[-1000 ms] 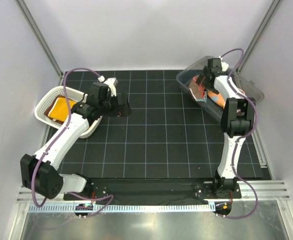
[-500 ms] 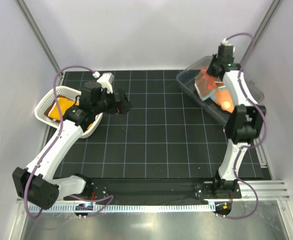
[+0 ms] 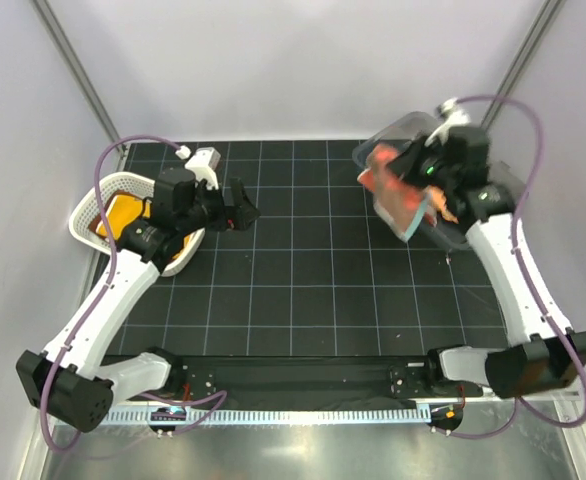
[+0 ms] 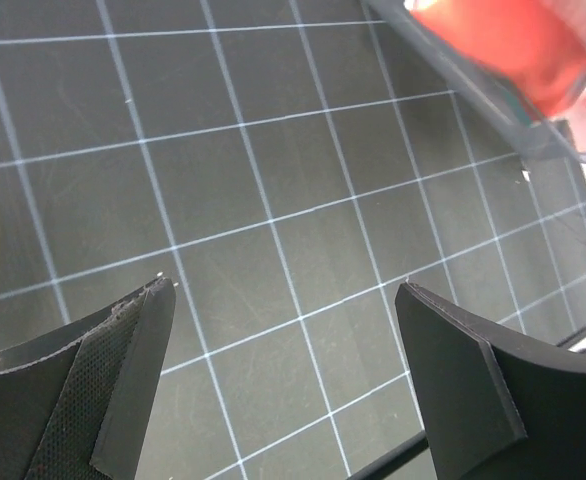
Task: Fold and stack the towels
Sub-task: Move the towel to the center of the board
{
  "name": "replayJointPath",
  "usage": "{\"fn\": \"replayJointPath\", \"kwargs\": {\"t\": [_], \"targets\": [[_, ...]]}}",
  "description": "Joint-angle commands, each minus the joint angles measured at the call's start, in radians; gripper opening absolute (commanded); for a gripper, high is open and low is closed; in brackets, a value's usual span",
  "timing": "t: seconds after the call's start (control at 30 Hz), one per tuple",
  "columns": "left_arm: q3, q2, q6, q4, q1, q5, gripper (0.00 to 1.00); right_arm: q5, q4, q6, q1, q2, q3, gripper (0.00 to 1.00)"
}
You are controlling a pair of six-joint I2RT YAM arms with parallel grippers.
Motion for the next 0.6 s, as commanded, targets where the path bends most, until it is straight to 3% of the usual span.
{"fn": "replayJointPath", "kwargs": {"t": [0.0, 0.07, 0.1, 0.17, 0.2, 0.37, 0.53, 0.57], "targets": [[-0.022, -0.062, -0.017, -0.035, 0.003, -0.080, 0.95, -0.167, 0.069, 0.121, 0.223, -0.113, -0.250, 0.01], [-0.051, -0.085, -0.063, -0.065, 0.009, -0.156, 0.94, -0.120, 0.092, 0.193, 0.346, -0.188, -0.446, 0.02], [-0.060, -0.090, -0.076, -0.076, 0.016, -0.157, 0.95, -0.110, 0.138, 0.221, 0.456, -0.215, -0.517, 0.03], [-0.073, -0.084, -0.080, -0.104, 0.033, -0.133, 0.96, -0.045, 0.195, 0.285, 0.561, -0.259, -0.713, 0.05], [-0.071, -0.079, -0.068, -0.128, 0.039, -0.088, 0.96, -0.026, 0.245, 0.327, 0.657, -0.291, -0.769, 0.05], [-0.073, -0.059, -0.039, -0.161, 0.040, -0.060, 1.00, 0.084, 0.220, 0.381, 0.820, -0.328, -0.930, 0.14], [-0.071, 0.014, -0.048, -0.126, 0.038, 0.028, 1.00, 0.220, 0.037, 0.436, 0.837, -0.431, -0.909, 0.69], [-0.067, 0.036, -0.062, -0.126, 0.036, 0.036, 0.97, 0.253, 0.010, 0.434, 0.837, -0.454, -0.859, 0.70]]}}
